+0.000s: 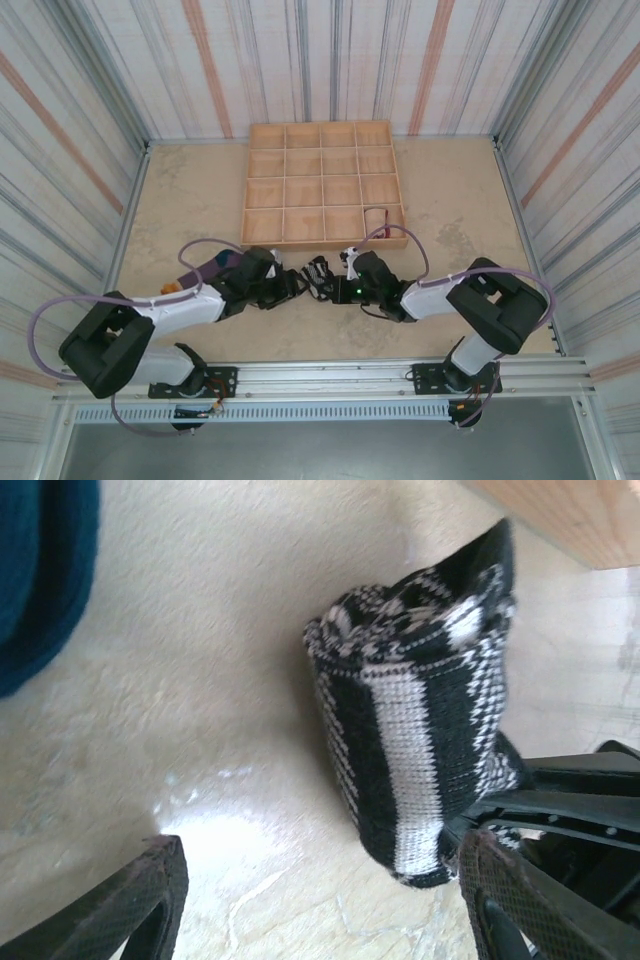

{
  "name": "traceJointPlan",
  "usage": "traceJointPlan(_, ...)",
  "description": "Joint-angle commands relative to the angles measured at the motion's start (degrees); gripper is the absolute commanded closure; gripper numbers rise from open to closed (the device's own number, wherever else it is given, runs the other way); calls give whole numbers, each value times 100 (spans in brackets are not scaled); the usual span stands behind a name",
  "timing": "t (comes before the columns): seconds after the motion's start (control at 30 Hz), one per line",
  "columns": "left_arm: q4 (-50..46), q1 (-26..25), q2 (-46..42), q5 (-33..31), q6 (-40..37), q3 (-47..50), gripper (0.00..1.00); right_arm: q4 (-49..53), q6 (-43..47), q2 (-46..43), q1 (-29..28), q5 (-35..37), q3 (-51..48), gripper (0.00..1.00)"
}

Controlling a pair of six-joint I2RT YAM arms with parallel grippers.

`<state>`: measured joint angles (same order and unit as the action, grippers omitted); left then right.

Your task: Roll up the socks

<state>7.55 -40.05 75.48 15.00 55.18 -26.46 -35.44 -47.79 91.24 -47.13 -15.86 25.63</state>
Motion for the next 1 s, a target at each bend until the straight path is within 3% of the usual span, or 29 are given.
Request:
traceJointPlan(0.0, 365, 33, 253, 86, -312, -106, 27, 664, -507, 382, 155, -598, -190, 98)
traceJointPlan(0.3, 994, 41, 1237, 169, -353, -519, 35, -615, -1226, 1138, 647, -1242, -503, 98)
traceJointPlan(0.43, 948, 41, 1527, 186, -368, -689, 54, -563, -1294, 1128, 716, -1194, -557, 97)
traceJointPlan(0.53, 774, 42, 1625, 136, -367, -772, 72, -118, -1228, 918, 742, -1078, -514, 91)
traceJointPlan(0.63, 461, 41, 1660, 90, -465, -884, 84, 618, -976, 562, 756, -970, -362, 77)
traceJointPlan(0.8, 137, 76, 1822, 335, -729, -1092, 90, 2346, -312, -227, 759, -631, 162, 54)
traceJointPlan(0.97, 110, 111, 2117, 692, -949, -1254, 92, 3566, 403, -589, 802, -431, 751, 41)
